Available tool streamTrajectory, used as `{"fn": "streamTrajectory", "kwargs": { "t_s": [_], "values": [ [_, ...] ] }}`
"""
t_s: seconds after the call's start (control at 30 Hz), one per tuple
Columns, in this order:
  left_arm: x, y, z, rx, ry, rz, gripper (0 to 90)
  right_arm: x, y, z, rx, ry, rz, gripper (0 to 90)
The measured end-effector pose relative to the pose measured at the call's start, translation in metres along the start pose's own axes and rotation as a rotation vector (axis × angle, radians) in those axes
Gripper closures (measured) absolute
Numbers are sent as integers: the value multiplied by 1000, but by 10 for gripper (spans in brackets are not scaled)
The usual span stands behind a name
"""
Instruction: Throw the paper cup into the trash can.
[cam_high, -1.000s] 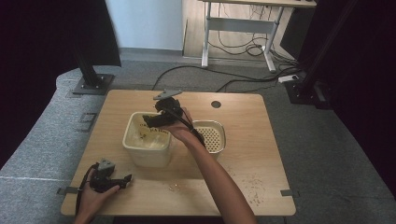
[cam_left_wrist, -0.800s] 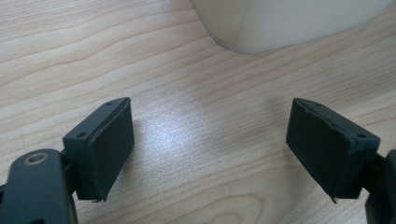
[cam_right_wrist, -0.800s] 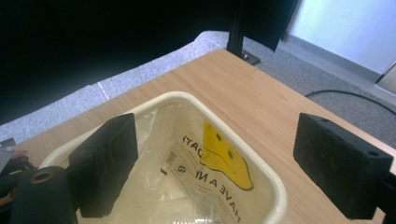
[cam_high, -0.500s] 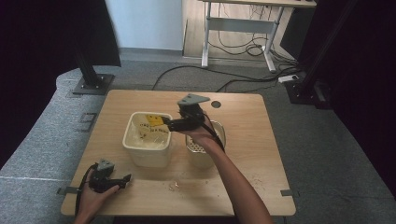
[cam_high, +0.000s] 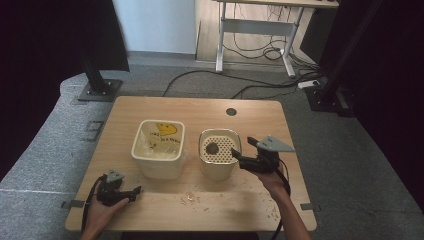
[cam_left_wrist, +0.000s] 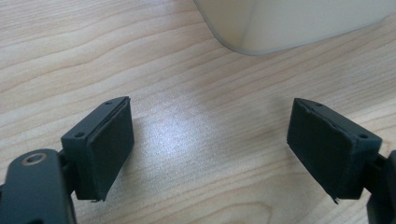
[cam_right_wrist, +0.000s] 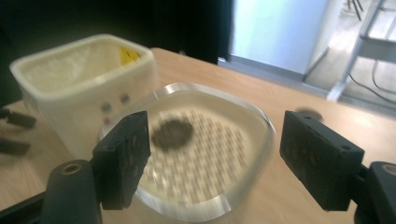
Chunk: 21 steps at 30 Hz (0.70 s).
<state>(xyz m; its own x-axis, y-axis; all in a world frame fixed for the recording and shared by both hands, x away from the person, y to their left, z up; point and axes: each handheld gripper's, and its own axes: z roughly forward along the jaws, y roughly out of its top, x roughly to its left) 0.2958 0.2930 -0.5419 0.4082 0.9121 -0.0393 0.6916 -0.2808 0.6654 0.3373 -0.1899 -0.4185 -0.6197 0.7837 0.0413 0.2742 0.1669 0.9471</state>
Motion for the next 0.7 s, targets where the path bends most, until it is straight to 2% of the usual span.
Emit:
{"fn": "streamTrajectory", "kwargs": {
  "t_s": [0.03, 0.1, 0.13, 0.17, 0.23, 0.27, 0.3, 0.47, 0.57, 0.6, 0.7],
  "values": [
    [0, 0, 0, 0, 0, 0, 146, 0, 0, 0, 0, 0, 0, 242],
    [-1, 0, 1, -1, 6, 5, 145, -7, -18, -12, 5, -20, 20, 243],
    [-2, 0, 1, -2, 12, 14, 143, -13, -36, -21, 23, -39, 29, 245],
    [-2, 0, 1, -2, 12, 14, 142, -13, -36, -21, 23, -39, 29, 245],
    [-3, -1, 2, -5, 17, 18, 141, -17, -54, -27, 44, -56, 39, 245],
    [-3, 0, 2, -8, 19, 20, 140, -22, -69, -29, 67, -67, 58, 245],
    [-3, 0, 2, -8, 19, 20, 139, -22, -69, -29, 67, -67, 58, 245],
    [-3, 0, 4, -19, 19, 27, 134, -32, -96, -26, 109, -88, 108, 269],
    [-3, 0, 5, -24, 17, 29, 131, -34, -100, -23, 115, -86, 123, 271],
    [-3, 1, 6, -25, 13, 33, 126, -33, -103, -18, 136, -92, 107, 271],
    [-3, 2, 7, -23, 13, 34, 122, -33, -107, -13, 156, -94, 100, 271]
  ]
}}
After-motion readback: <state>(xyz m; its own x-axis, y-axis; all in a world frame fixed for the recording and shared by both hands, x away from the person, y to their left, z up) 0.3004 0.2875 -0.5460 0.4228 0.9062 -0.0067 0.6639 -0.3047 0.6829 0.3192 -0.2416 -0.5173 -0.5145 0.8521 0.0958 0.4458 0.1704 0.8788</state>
